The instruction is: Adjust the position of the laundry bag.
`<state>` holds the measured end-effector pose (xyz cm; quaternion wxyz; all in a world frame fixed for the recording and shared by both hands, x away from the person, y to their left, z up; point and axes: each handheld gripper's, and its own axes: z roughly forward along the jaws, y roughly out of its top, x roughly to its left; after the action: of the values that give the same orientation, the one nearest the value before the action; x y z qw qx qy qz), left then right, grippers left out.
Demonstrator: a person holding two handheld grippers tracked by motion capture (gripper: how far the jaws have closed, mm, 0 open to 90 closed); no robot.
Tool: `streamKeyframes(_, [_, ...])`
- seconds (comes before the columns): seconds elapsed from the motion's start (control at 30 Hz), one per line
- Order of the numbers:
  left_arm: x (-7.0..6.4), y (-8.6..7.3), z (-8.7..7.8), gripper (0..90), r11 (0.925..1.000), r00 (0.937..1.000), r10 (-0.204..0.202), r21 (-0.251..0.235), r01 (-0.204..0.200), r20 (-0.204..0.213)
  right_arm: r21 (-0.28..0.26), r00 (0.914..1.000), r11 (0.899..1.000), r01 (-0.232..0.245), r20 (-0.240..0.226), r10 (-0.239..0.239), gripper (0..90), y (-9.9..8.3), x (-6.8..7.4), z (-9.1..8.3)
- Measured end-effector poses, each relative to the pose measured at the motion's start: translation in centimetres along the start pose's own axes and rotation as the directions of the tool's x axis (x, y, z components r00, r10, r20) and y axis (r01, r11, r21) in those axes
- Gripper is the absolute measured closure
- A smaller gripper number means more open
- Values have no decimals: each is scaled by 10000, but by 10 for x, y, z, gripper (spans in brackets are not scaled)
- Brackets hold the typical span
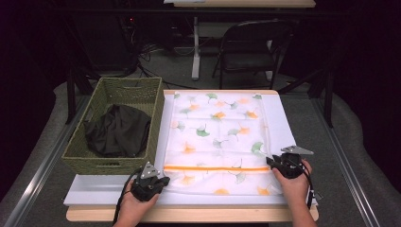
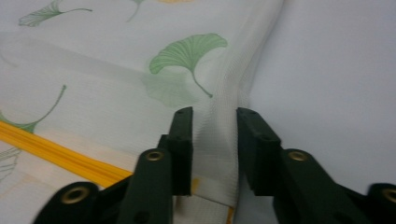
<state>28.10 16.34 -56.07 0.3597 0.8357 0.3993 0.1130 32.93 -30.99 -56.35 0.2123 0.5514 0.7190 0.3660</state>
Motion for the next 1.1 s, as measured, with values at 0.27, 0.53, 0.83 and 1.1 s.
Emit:
streamKeyframes(0.27, [1,2,-3,887,9998,9998,-138,-115,140,148,-102,9992,9999,-95,-398,91,892,4,0,2])
streamKeyframes(0.53, [3,3,-17,888,9988,9989,-266,-392,282,397,-419,9982,9991,-73,-595,48,893,7,2,-4])
streamKeyframes(0.83, [1,0,-32,890,9981,9976,-305,-509,337,627,-469,9959,9983,338,-821,-376,893,9,9,-6])
streamKeyframes(1.1, [-3,-4,-38,890,9986,9974,-309,-403,336,647,-364,9939,9986,371,-1029,-407,893,7,10,-10])
